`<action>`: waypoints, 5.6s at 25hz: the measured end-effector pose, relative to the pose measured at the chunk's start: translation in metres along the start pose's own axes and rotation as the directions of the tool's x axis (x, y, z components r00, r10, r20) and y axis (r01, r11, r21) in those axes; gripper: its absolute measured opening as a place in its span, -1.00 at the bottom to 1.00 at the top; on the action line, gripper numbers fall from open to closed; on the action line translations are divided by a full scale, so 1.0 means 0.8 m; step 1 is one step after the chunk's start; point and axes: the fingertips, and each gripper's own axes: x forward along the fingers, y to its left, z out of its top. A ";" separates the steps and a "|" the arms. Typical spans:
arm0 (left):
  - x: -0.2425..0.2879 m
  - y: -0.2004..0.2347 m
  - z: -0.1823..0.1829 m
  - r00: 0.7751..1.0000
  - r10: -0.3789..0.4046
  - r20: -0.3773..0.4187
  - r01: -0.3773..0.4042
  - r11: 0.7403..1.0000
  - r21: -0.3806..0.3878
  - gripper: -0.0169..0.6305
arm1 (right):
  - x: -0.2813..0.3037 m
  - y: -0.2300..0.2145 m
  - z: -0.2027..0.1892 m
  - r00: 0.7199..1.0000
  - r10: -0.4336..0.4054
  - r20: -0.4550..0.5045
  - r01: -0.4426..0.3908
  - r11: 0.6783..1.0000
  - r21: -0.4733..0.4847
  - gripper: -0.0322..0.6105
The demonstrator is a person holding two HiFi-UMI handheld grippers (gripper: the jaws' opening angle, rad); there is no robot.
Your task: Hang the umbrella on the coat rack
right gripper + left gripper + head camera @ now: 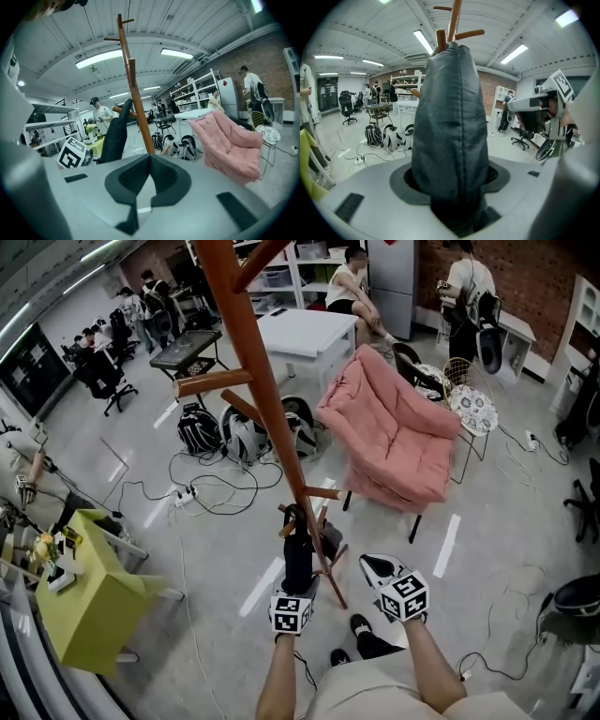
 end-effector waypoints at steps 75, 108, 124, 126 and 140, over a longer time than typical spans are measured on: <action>0.024 0.024 0.010 0.999 0.052 0.004 -0.052 0.998 0.026 -0.09 | 0.005 0.005 -0.001 1.000 -0.006 -0.014 0.006 1.000 -0.007 -0.89; -0.120 0.004 0.075 0.961 0.169 0.219 -0.141 0.980 -0.140 -0.18 | -0.011 0.087 -0.018 0.997 0.020 0.078 -0.029 0.993 0.114 -0.89; -0.180 -0.002 0.070 0.942 0.196 0.273 -0.175 0.980 -0.098 -0.21 | -0.023 0.093 -0.019 0.993 0.011 0.118 -0.024 0.994 0.111 -0.89; -0.183 -0.004 0.073 0.940 0.196 0.278 -0.180 0.980 -0.084 -0.23 | -0.025 0.093 -0.019 0.993 0.007 0.115 -0.020 0.994 0.111 -0.89; -0.198 -0.026 0.067 0.931 0.180 0.318 -0.157 0.983 -0.097 -0.81 | -0.055 0.100 -0.036 0.991 -0.023 0.134 0.009 0.995 0.102 -0.89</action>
